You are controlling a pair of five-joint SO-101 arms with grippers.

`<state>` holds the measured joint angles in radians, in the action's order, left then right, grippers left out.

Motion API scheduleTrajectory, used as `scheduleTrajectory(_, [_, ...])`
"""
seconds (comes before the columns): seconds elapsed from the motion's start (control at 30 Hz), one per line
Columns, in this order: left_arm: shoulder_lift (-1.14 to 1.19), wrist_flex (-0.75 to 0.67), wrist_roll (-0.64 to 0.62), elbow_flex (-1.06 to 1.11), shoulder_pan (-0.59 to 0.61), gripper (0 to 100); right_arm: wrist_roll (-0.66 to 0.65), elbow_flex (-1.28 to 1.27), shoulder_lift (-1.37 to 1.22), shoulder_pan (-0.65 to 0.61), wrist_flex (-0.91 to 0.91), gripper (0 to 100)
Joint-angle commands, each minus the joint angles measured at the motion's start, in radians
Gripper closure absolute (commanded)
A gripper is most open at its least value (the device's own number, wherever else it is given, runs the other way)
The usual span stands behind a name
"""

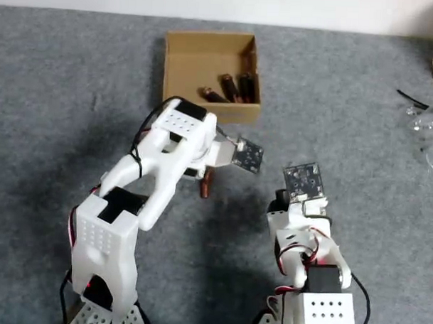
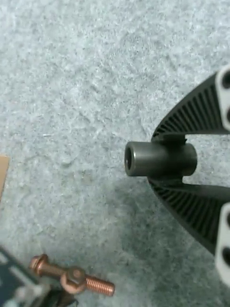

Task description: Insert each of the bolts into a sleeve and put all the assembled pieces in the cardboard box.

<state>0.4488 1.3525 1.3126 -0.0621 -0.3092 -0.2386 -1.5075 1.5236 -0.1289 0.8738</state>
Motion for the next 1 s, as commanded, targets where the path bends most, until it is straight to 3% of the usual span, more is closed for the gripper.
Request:
scheduleTrajectory(0.0, [-0.142, 0.054, -0.014, -0.039, -0.042, 99, 0.012, 0.002, 0.013, 0.007, -0.044, 99.5])
scheduleTrajectory(0.37, [-0.496, 0.180, -0.198, -0.050, -0.085, 99, 0.012, -0.041, 0.013, 0.010, -0.097, 99.5])
scheduleTrajectory(0.7, [-0.901, 0.365, -0.502, -0.038, -0.084, 99, 0.012, -0.047, 0.013, 0.010, -0.097, 99.5])
scheduleTrajectory(0.97, [-1.122, 0.373, -0.717, 0.107, -0.013, 99, 0.012, -0.048, 0.013, 0.010, -0.097, 99.5])
